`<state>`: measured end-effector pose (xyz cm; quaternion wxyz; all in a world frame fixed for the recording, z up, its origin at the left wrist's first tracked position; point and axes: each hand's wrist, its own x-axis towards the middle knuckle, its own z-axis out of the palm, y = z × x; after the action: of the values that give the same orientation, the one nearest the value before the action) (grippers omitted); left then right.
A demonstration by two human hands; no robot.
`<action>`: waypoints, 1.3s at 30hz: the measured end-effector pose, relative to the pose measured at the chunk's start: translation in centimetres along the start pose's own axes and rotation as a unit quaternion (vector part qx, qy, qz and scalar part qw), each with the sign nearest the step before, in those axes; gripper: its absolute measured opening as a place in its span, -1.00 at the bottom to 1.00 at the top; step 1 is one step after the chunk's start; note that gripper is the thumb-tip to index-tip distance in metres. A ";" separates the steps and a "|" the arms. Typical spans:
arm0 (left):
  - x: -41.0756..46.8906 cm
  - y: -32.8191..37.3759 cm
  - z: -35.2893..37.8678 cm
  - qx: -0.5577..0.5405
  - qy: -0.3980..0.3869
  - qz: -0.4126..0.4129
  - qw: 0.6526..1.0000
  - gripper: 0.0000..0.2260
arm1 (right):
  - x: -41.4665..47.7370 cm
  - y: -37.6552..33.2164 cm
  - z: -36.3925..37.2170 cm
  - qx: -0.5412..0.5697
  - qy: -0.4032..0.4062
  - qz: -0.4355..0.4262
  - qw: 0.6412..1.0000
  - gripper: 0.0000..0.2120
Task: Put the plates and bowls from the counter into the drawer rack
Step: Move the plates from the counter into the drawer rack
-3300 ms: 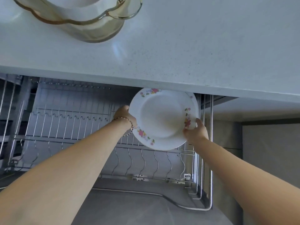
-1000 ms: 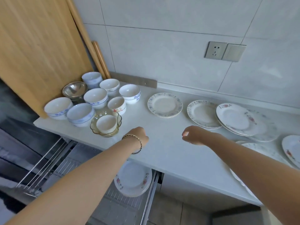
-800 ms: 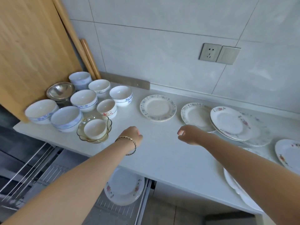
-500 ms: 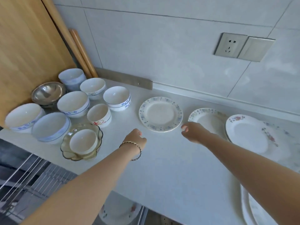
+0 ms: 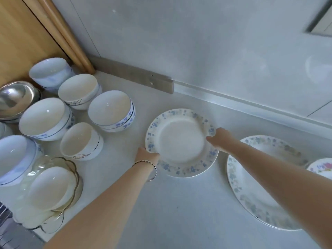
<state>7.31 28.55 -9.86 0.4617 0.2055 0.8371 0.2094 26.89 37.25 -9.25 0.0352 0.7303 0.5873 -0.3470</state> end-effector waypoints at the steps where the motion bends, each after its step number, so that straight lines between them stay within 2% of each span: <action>1: 0.6 -0.3 0.2 -0.019 0.000 -0.001 1.000 -0.52 | 0.4 0.2 0.3 0.008 0.000 0.002 1.000 -0.62; 4: 1.6 -0.7 0.4 -0.032 0.006 0.018 0.999 -0.64 | 1.1 0.9 1.0 0.043 0.011 0.000 0.999 -0.65; 7: 1.1 -0.7 -0.3 -0.048 -0.003 0.031 0.998 -0.91 | 0.9 1.5 1.3 0.106 0.016 0.006 0.994 -0.65; 10: 0.2 -1.3 -1.2 -0.072 0.003 0.043 0.996 -0.74 | -0.8 1.6 1.3 0.118 0.022 -0.019 0.993 -0.69; 12: -1.0 -2.3 -2.2 -0.085 0.000 0.063 0.994 -0.79 | -2.6 1.5 1.4 0.121 0.040 -0.050 0.991 -0.72; 13: -1.7 -3.0 -2.9 -0.105 -0.010 0.066 0.992 -0.80 | -3.8 1.4 1.4 0.121 0.050 -0.062 0.989 -0.73; 17: -4.8 -6.4 -6.7 -0.127 -0.072 0.057 0.988 -0.61 | -9.8 0.7 2.1 0.106 0.056 -0.096 0.988 -0.81; 21: -9.3 -11.1 -12.1 -0.117 -0.105 0.054 0.986 -0.73 | -17.4 -0.4 4.7 0.104 0.043 -0.099 0.989 -0.87; 24: -12.1 -15.6 -16.8 -0.099 -0.135 0.070 0.983 -0.70 | -23.5 -1.5 8.0 0.121 0.034 -0.089 0.988 -0.81; 28: -14.6 -22.0 -23.7 -0.050 -0.159 0.065 0.984 -0.71 | -32.2 -3.0 13.6 0.145 -0.001 -0.072 0.987 -0.72; 32: -15.7 -27.6 -29.8 0.038 -0.214 0.007 0.976 -0.72 | -40.0 -3.8 19.1 0.184 -0.056 -0.051 0.980 -0.82; 35: -15.1 -30.9 -32.8 0.101 -0.237 -0.052 0.965 -0.73 | -44.4 -4.0 23.1 0.250 -0.137 -0.028 0.958 -0.88; 39: -12.4 -34.4 -34.1 0.187 -0.249 -0.086 0.946 -0.72 | -46.0 -3.8 29.2 0.299 -0.228 0.056 0.925 -0.79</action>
<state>-21.09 -12.04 -3.38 0.6252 0.2612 0.7338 -0.0492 6.79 -13.34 -4.77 -0.0325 0.6397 0.3903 -0.6613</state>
